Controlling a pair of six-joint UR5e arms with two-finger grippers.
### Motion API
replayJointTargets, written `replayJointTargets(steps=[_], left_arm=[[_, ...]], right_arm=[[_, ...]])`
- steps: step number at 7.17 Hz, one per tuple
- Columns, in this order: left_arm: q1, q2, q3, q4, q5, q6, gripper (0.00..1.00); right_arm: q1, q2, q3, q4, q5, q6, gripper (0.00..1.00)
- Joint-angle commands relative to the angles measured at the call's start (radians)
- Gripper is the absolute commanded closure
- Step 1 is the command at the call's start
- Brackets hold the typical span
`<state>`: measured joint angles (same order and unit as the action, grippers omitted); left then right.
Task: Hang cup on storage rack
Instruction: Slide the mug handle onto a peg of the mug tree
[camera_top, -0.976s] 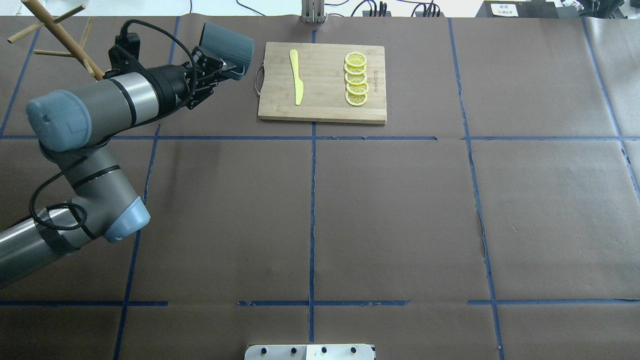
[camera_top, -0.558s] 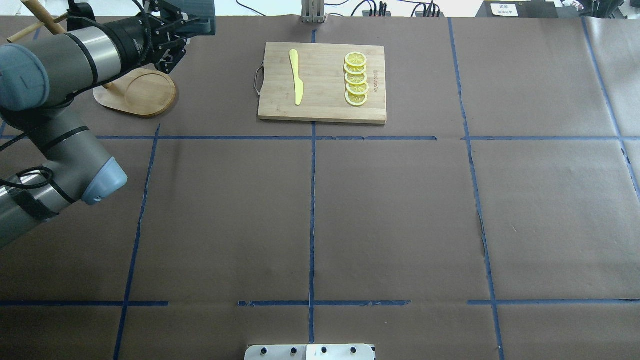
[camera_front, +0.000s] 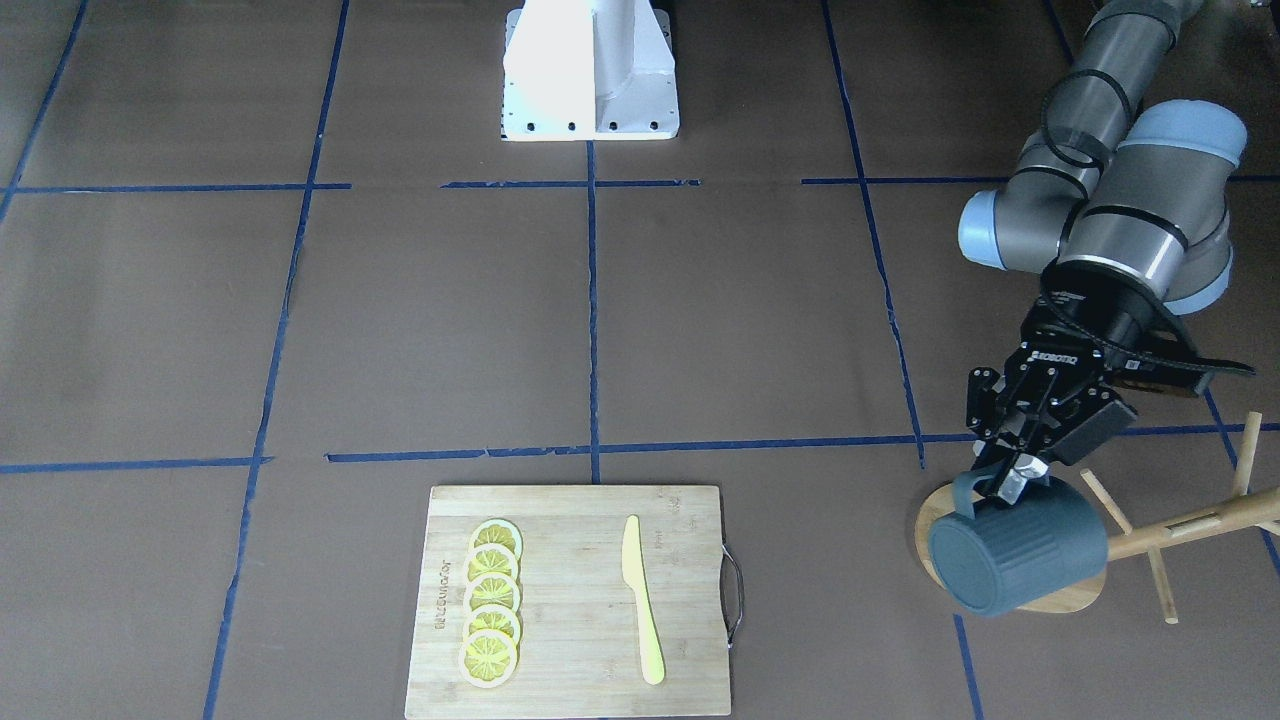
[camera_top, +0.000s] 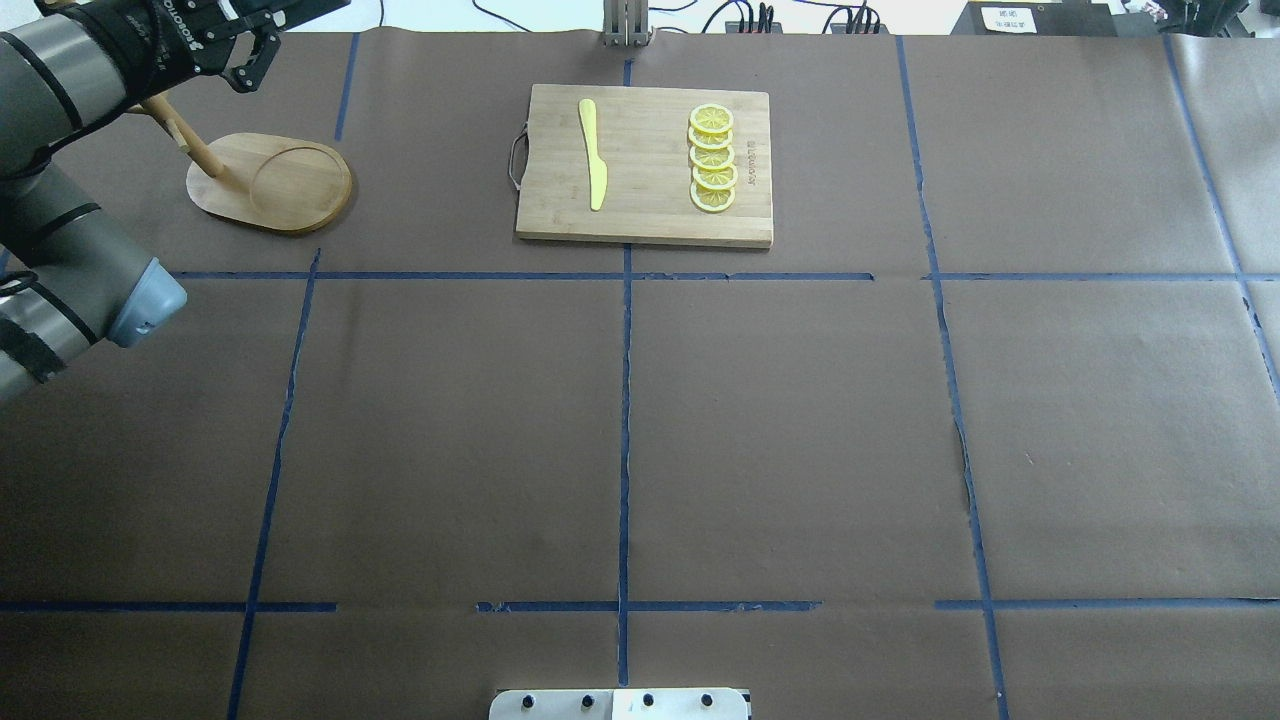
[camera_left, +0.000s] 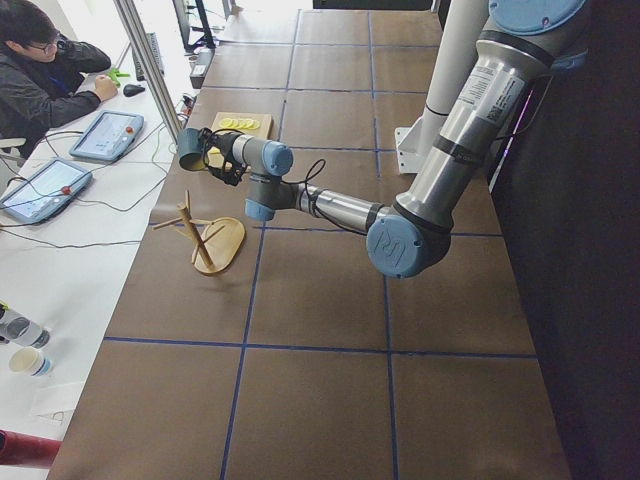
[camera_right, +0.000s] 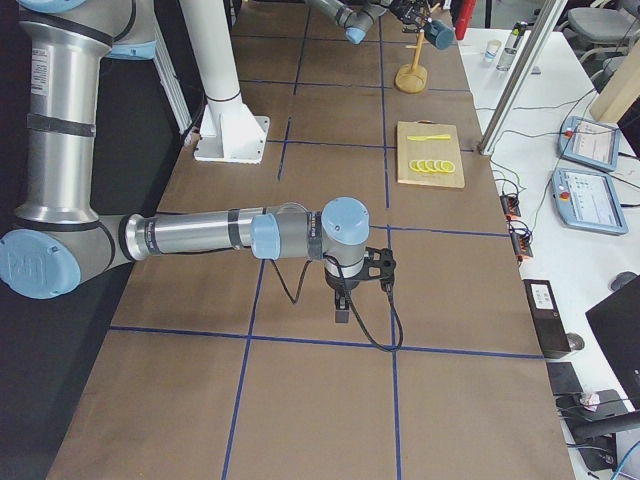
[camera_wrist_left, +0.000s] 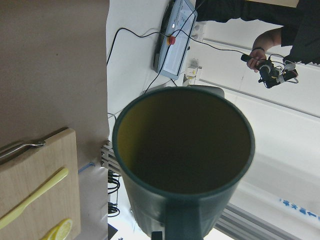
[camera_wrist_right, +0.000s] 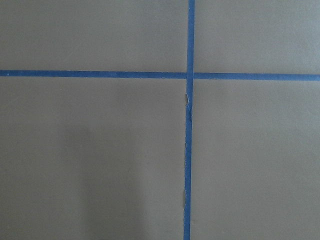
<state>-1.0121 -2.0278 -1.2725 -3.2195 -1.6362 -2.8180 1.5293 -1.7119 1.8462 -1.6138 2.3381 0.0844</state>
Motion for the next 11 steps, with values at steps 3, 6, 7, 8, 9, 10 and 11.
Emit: replayJointTargets(steps=[3,6,7,8,9,10,11], left_arm=[[-0.031,0.018,0.194,-0.324,0.006,-0.196,1.0],[-0.033,0.058,0.194,-0.355,0.006,-0.276,1.0],[-0.033,0.063,0.194,-0.367,0.006,-0.278,1.0],[-0.034,0.07,0.194,-0.375,0.006,-0.279,1.0],[-0.036,0.078,0.196,-0.382,0.006,-0.296,1.0],[-0.037,0.086,0.196,-0.388,0.007,-0.311,1.0],[-0.037,0.095,0.196,-0.39,0.007,-0.311,1.0]], right_arm=[[0.0,0.001,0.007,0.002,0.001,0.0,0.0],[0.0,0.009,0.008,0.0,0.001,0.0,0.0],[0.0,0.009,0.008,0.0,0.001,0.0,0.0],[0.0,0.011,0.008,0.0,0.001,0.0,0.0],[0.0,0.009,0.01,0.002,0.001,0.0,0.0],[0.0,0.011,0.01,0.002,0.001,0.0,0.0],[0.0,0.011,0.01,0.002,0.0,0.0,0.0]])
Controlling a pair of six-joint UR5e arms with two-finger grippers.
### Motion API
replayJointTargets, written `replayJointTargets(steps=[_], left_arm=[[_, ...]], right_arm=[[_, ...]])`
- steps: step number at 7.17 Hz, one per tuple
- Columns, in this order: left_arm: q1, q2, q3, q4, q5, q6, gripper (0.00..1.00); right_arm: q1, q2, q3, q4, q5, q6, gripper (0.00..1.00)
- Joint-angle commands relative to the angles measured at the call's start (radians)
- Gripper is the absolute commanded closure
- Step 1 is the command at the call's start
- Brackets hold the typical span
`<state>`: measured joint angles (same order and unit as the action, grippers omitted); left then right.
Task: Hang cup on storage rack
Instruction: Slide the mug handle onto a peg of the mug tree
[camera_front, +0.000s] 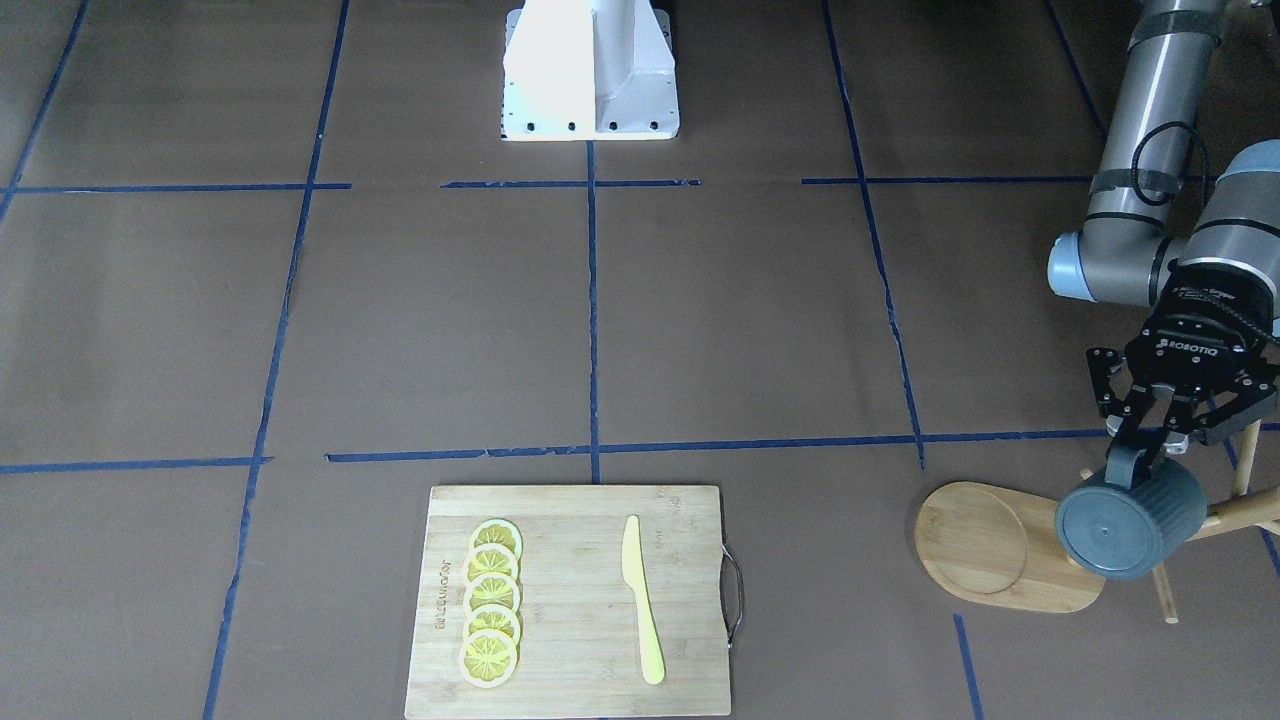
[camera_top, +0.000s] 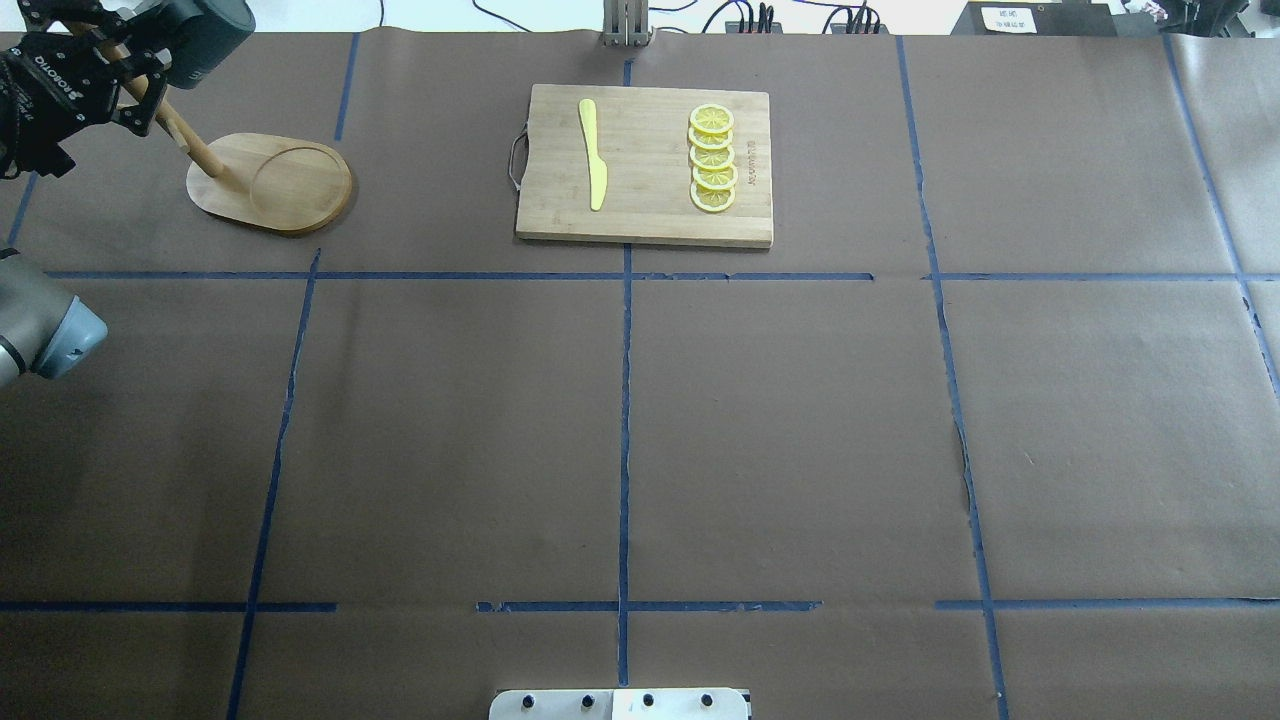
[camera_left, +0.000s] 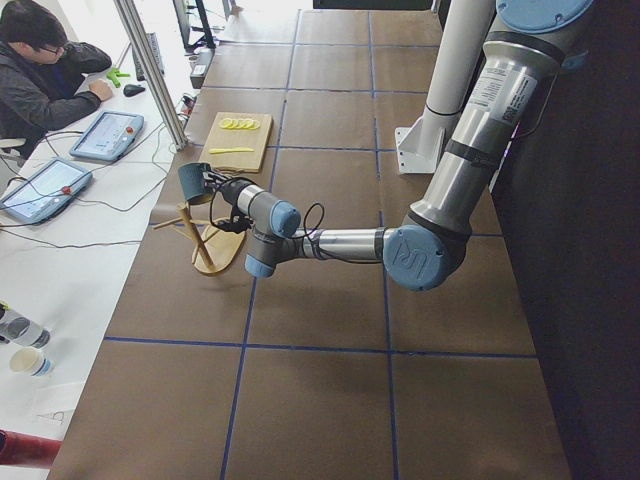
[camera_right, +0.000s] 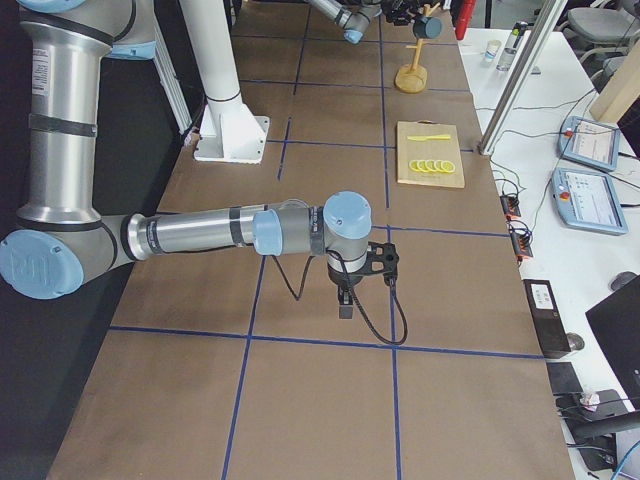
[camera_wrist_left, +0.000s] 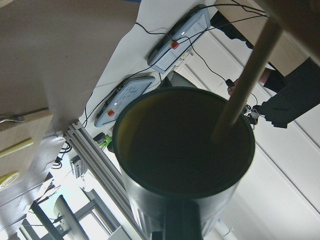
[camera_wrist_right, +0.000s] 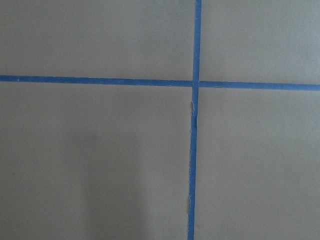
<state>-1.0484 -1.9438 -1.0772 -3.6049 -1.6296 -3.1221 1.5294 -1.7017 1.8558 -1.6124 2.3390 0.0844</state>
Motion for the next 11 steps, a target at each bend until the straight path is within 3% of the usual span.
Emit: replayJointTargets(steps=[1,4,10,11], left_arm=[[-0.001,0.017,0.002,-0.011,0.001,-0.009,1.0],[-0.001,0.029,0.011,-0.012,0.001,-0.009,1.0],[-0.005,0.028,0.037,-0.012,0.001,-0.021,0.91],[-0.007,0.026,0.043,-0.012,0.001,-0.021,0.58]], right_arm=[[0.0,0.0,0.0,0.0,-0.001,0.0,0.0],[0.0,0.0,-0.001,-0.001,-0.001,0.0,0.0],[0.0,0.0,-0.001,-0.001,-0.001,0.0,0.0],[0.0,0.0,-0.001,0.0,-0.001,0.0,0.0]])
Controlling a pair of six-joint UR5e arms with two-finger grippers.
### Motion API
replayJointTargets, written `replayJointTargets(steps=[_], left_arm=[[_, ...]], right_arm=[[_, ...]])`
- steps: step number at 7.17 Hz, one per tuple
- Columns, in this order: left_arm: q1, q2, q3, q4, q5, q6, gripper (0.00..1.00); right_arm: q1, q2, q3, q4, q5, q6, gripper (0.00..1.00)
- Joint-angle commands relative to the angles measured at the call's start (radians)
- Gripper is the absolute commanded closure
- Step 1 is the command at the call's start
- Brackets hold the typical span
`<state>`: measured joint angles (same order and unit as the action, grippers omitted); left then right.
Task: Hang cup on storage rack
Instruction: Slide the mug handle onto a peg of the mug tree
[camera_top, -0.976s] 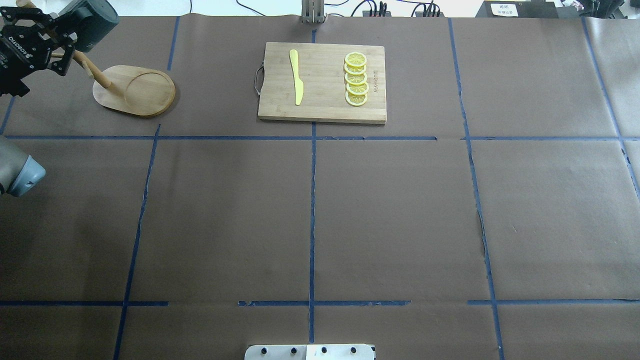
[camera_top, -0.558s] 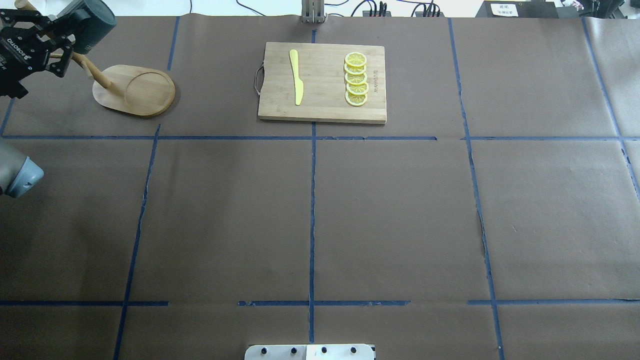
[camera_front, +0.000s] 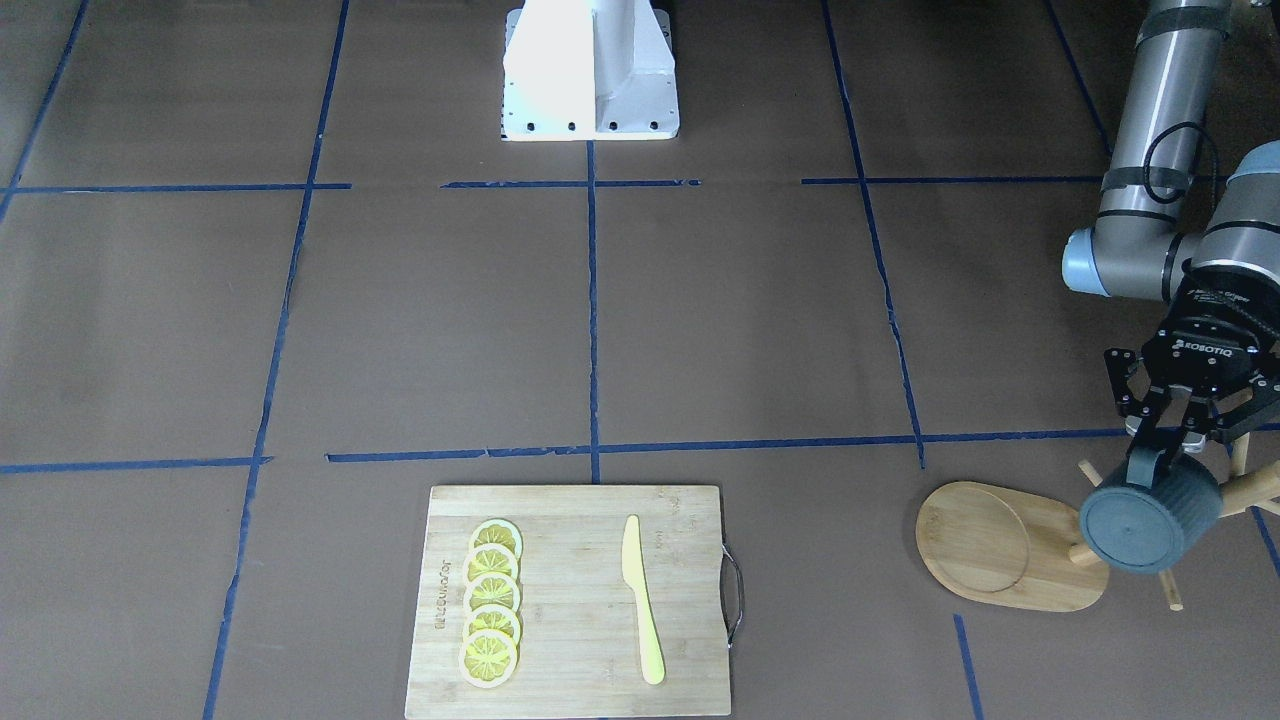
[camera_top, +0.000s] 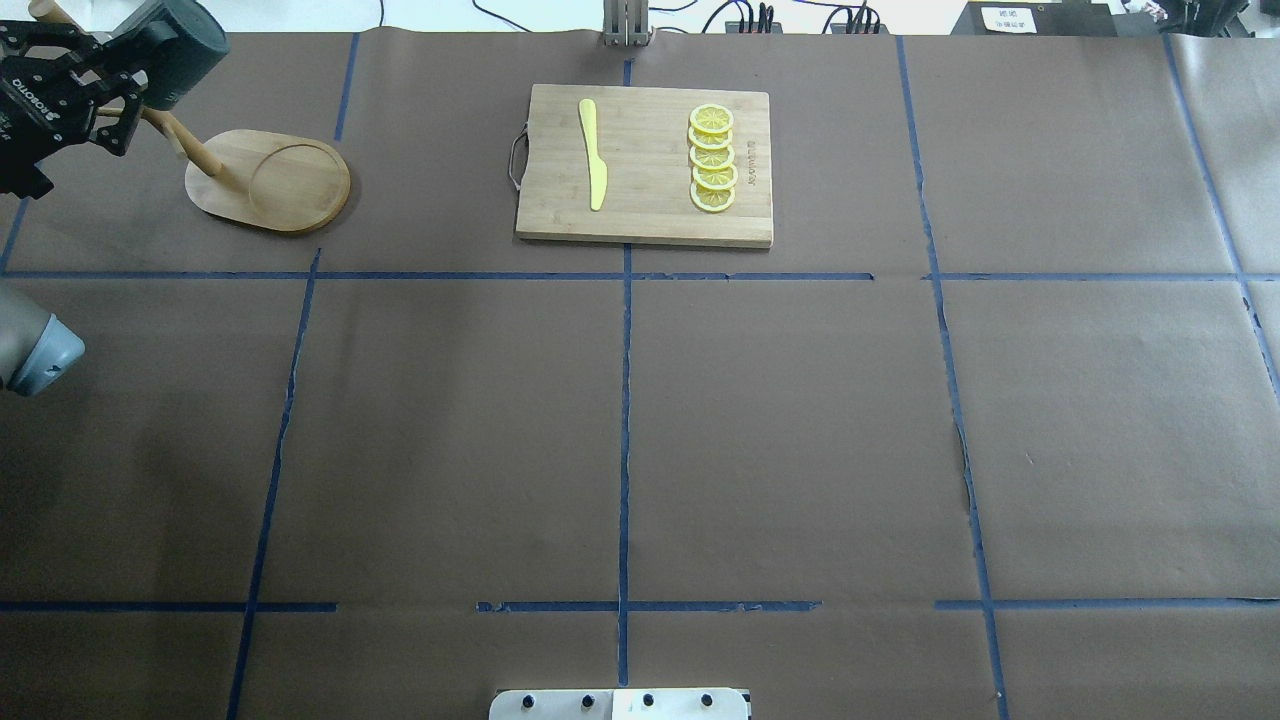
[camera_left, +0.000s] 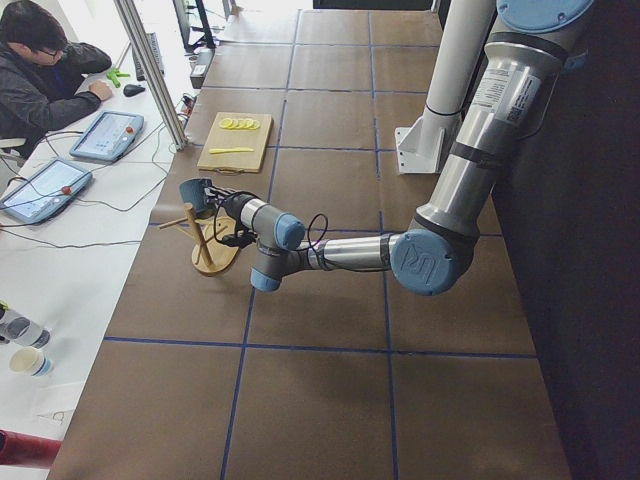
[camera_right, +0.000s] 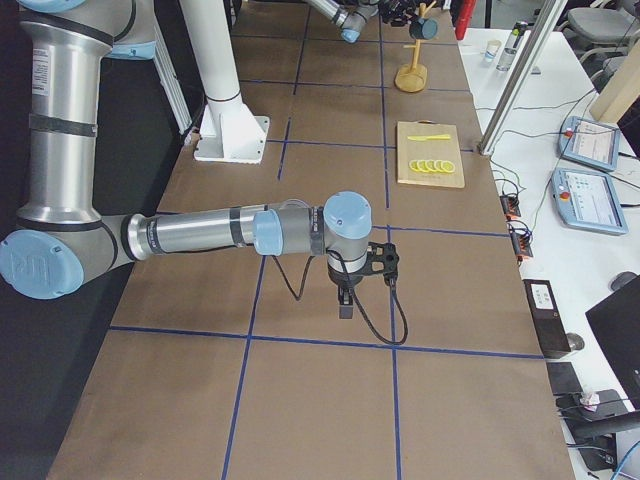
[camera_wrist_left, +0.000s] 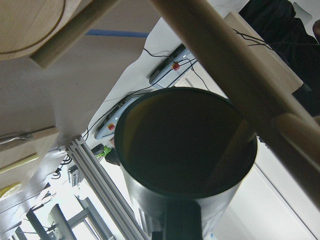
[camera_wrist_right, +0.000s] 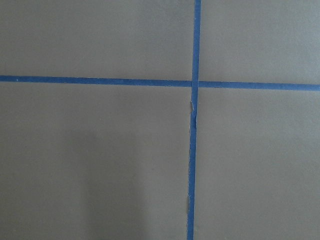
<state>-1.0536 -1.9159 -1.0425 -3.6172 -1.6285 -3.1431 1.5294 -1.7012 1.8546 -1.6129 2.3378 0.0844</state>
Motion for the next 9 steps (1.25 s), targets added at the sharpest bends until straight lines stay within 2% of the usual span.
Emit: replayJointTargets(steps=[1,6,9], left_arm=[[-0.002,-0.003,0.009,0.0,-0.002,0.005,0.01],[-0.002,-0.006,-0.005,-0.001,-0.005,0.003,0.0],[-0.002,0.033,-0.124,-0.001,-0.01,0.009,0.0]], right_arm=[[0.0,0.0,0.0,0.001,0.0,0.0,0.0],[0.0,0.0,-0.002,-0.001,0.0,0.0,0.0],[0.0,0.0,-0.003,-0.001,0.002,0.002,0.0]])
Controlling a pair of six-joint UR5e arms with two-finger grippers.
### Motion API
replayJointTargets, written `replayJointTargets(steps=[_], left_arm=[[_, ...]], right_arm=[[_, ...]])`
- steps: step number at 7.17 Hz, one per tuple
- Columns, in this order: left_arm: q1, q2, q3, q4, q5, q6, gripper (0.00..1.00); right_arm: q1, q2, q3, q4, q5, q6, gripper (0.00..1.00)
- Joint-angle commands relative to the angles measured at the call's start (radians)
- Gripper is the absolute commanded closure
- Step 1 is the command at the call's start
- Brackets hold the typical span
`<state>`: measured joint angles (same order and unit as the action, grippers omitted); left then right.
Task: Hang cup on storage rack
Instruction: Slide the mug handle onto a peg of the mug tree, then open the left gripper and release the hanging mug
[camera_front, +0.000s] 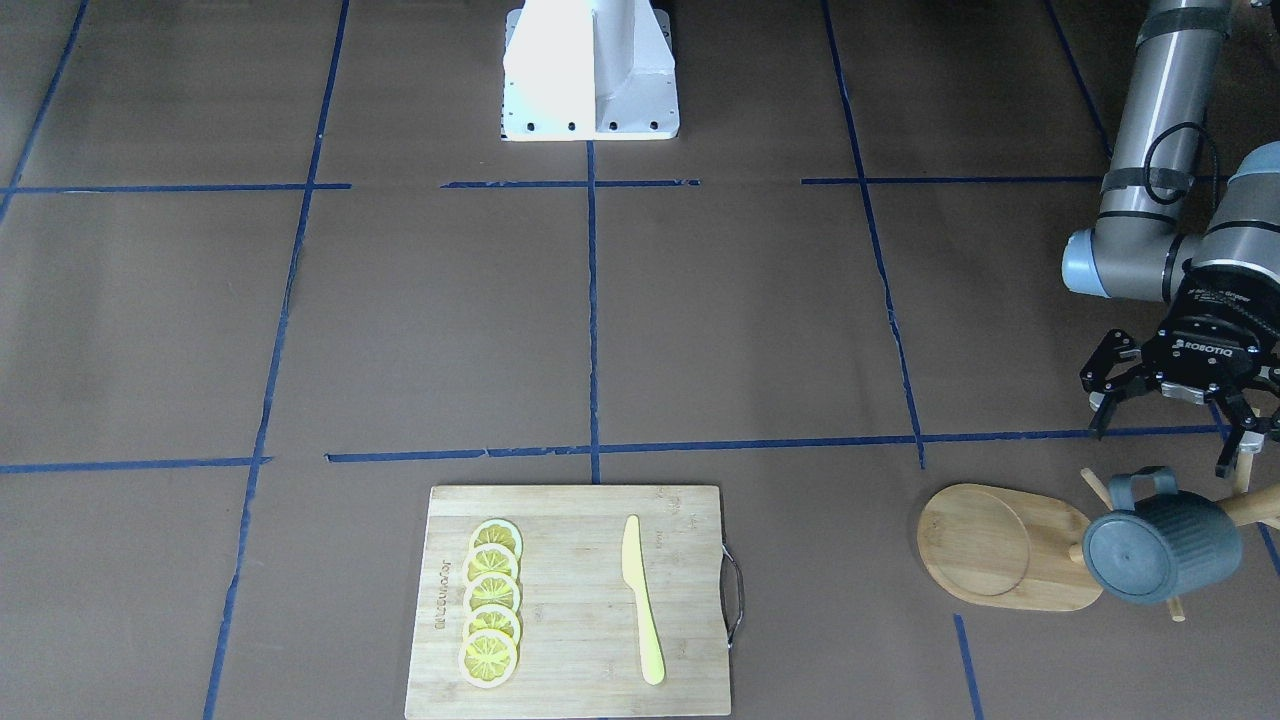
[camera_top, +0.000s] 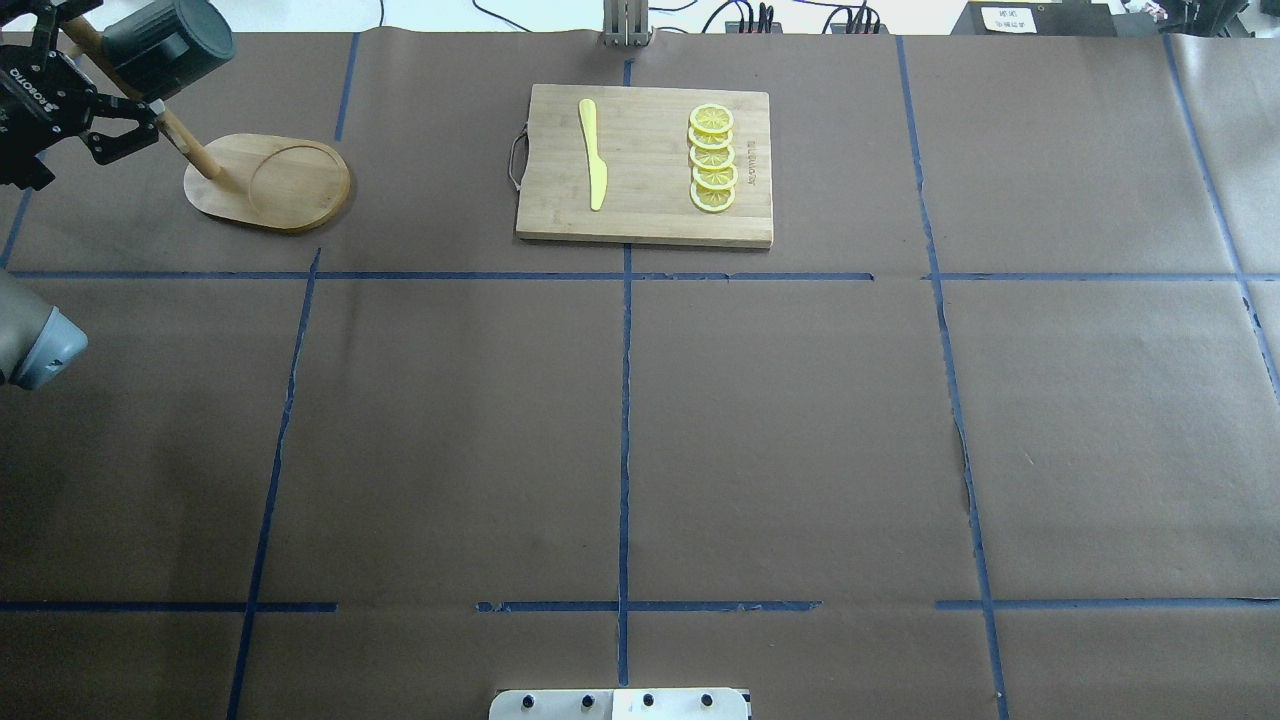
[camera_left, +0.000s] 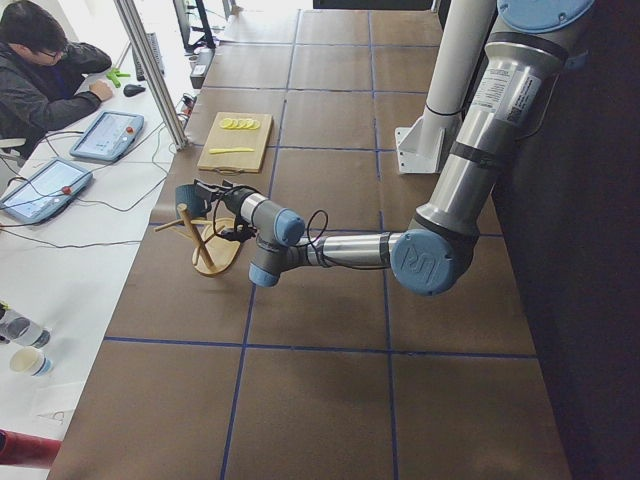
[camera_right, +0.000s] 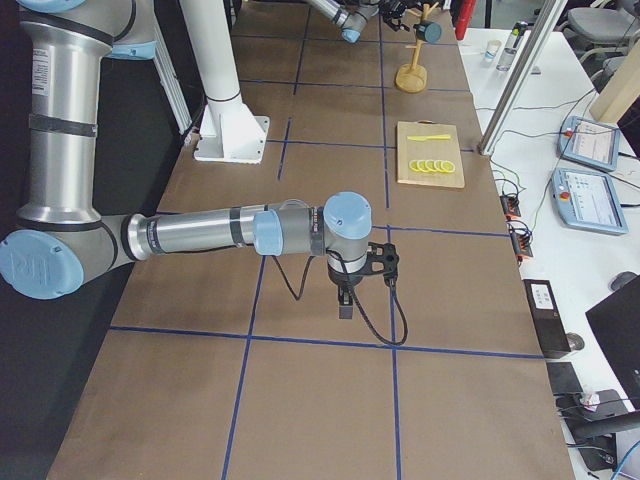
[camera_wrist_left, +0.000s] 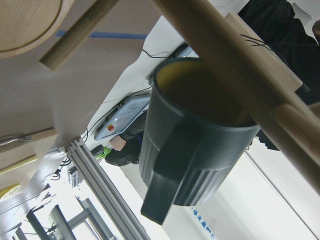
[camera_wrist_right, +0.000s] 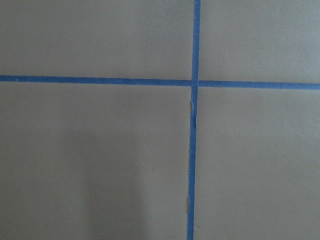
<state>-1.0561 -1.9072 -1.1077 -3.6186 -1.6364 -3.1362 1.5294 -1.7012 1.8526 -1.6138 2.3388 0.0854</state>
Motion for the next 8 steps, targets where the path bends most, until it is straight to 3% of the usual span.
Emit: replayJointTargets(steps=[1,3,5,6,8], left_arm=[[0.002,0.058,-0.14,0.003,-0.003,0.01,0.0],[0.004,0.073,-0.24,0.012,-0.098,0.29,0.0],[0.007,0.062,-0.253,0.041,-0.303,0.587,0.0],[0.001,0.053,-0.28,0.131,-0.43,0.758,0.0],[-0.094,0.053,-0.421,0.499,-0.732,1.145,0.0]], right_arm=[[0.0,0.0,-0.001,0.0,0.001,0.001,0.0],[0.0,-0.002,-0.004,0.0,0.001,0.002,0.0],[0.0,-0.002,-0.004,0.0,0.001,0.002,0.0],[0.0,-0.002,-0.004,-0.001,0.001,0.002,0.0],[0.0,-0.002,-0.006,-0.002,0.002,0.002,0.0]])
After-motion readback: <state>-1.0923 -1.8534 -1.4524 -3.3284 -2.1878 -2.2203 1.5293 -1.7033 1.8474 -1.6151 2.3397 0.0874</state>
